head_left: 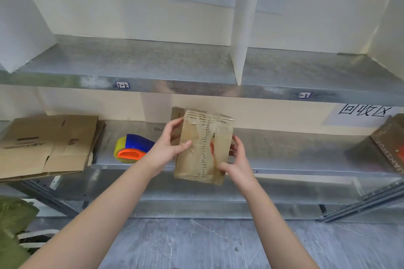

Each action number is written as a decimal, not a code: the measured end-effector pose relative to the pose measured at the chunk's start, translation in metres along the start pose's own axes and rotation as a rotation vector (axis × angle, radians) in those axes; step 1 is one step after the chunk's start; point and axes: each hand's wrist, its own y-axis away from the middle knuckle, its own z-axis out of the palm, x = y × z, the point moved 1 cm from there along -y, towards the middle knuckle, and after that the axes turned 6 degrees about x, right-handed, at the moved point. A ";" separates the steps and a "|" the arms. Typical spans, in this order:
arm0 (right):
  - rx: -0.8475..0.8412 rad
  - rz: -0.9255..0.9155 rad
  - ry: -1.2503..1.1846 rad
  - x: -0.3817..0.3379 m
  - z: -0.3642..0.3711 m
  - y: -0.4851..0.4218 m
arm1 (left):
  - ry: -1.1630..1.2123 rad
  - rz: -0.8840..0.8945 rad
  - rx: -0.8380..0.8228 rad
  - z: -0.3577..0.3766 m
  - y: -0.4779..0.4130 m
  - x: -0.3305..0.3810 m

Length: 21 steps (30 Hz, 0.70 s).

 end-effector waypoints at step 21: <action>-0.007 -0.046 0.277 0.015 -0.024 -0.012 | 0.059 -0.077 0.097 0.029 0.006 -0.027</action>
